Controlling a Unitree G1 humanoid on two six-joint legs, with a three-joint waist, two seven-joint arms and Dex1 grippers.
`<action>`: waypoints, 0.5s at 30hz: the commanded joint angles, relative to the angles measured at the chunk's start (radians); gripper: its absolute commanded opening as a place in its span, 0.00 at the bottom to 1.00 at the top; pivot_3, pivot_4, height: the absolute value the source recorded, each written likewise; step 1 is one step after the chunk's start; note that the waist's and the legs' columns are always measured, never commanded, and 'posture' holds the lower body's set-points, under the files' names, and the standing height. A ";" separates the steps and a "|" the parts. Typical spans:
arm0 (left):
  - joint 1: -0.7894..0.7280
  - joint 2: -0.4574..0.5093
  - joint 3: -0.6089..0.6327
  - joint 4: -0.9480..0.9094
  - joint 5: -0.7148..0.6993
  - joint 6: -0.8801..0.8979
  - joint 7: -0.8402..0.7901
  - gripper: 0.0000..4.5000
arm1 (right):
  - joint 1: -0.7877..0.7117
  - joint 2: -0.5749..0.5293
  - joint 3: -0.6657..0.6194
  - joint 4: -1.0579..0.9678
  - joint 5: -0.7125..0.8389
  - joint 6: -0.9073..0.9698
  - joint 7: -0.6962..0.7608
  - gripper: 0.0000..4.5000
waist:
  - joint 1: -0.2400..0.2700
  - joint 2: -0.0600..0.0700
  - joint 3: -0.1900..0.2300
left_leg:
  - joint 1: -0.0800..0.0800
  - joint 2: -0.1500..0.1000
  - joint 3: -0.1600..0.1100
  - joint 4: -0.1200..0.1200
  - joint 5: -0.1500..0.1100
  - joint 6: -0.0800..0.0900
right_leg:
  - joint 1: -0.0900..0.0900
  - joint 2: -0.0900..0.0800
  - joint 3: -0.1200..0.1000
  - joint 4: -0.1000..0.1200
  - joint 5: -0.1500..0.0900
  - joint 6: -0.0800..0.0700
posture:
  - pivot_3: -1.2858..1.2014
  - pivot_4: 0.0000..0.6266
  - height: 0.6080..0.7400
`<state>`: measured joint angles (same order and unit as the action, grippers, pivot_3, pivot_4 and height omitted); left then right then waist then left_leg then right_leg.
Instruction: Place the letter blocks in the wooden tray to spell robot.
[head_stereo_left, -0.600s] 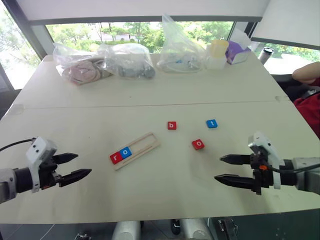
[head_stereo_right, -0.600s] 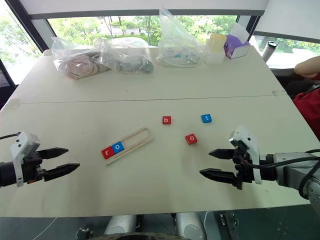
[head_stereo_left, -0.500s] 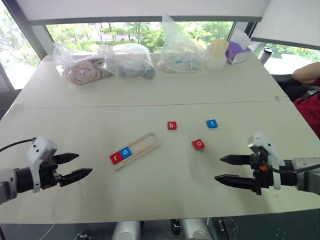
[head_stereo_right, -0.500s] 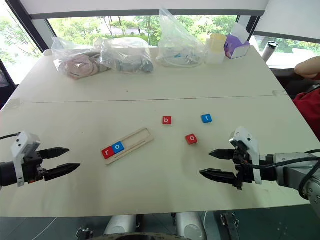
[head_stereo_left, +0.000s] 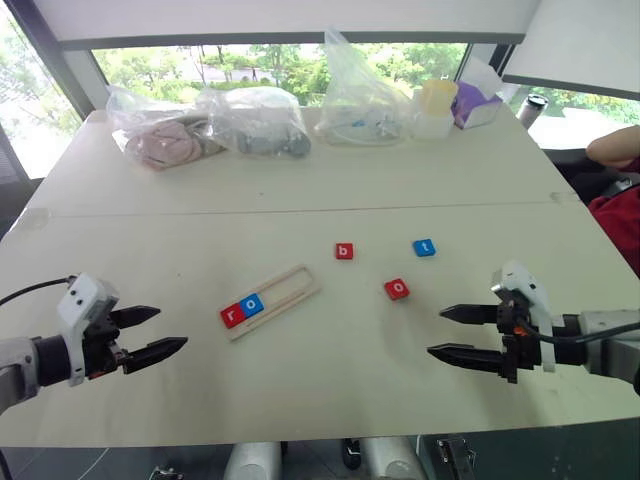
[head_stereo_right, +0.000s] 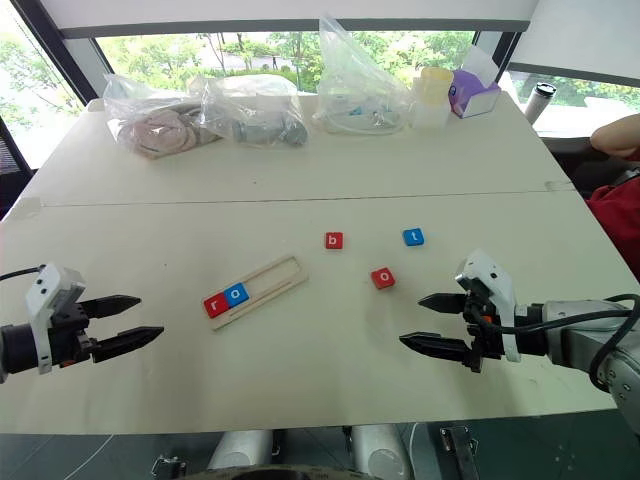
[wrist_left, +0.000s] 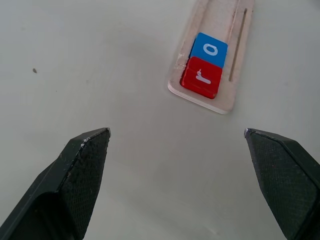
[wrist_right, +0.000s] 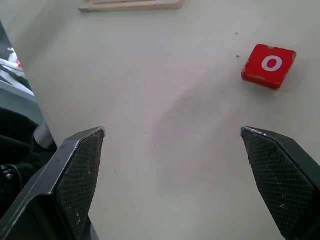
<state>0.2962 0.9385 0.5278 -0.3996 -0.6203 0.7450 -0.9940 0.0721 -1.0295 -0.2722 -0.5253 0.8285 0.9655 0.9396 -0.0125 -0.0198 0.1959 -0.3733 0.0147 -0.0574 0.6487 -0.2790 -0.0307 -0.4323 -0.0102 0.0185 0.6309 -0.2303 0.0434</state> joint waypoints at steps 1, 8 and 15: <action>-0.002 0.056 -0.015 -0.035 0.068 -0.065 -0.010 1.00 | -0.046 -0.006 0.023 -0.025 0.008 0.015 -0.019 0.99 | 0.000 0.000 0.000 | 0.000 0.000 0.000 0.000 0.000 0.000 | 0.000 0.000 0.000 0.000 0.000 0.000 | 0.52 0.24 1.00; -0.061 0.081 -0.102 -0.041 0.101 -0.096 -0.011 1.00 | -0.159 0.081 0.132 -0.151 0.079 0.067 -0.115 0.99 | -0.001 0.000 0.000 | 0.000 0.000 0.000 -0.001 0.000 0.000 | 0.000 0.000 0.000 0.000 0.000 0.000 | 0.52 0.24 1.00; -0.214 0.022 -0.377 0.020 0.228 -0.191 0.026 1.00 | -0.221 0.159 0.249 -0.222 0.076 0.084 -0.210 0.99 | 0.002 0.000 0.000 | -0.001 -0.001 0.000 0.000 0.000 0.000 | 0.000 0.000 0.000 0.001 0.000 0.000 | 0.52 0.24 1.00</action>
<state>0.1003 0.9683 0.1869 -0.3843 -0.4207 0.5854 -0.9789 -0.1400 -0.8653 -0.0248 -0.7203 0.9086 1.0529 0.7398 -0.0109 -0.0194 0.1958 -0.3737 0.0139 -0.0575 0.6487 -0.2790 -0.0307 -0.4321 -0.0105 0.0189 0.6316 -0.2297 0.0442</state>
